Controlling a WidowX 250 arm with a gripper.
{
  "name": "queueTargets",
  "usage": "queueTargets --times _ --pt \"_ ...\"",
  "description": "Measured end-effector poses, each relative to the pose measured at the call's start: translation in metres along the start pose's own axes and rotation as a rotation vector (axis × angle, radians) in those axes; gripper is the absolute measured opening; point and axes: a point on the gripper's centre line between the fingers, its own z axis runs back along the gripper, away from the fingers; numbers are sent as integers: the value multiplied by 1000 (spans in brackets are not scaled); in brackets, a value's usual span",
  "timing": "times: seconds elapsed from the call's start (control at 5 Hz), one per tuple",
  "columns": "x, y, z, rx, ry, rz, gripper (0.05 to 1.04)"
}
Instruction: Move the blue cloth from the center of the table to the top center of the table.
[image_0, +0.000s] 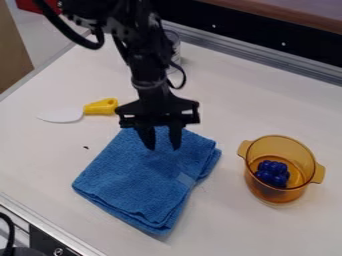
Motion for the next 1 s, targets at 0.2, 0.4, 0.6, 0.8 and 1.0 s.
queueTargets --times 0.2,0.4,0.6,0.8,1.0 --pt "-4 2 0 15 25 -70 172" --pt "-6 0 -3 22 4 -125 57" --pt "-5 0 -7 21 -1 -133 52" --pt "-4 1 -13 -4 8 -138 52" --pt "-3 3 -17 7 -2 -136 53"
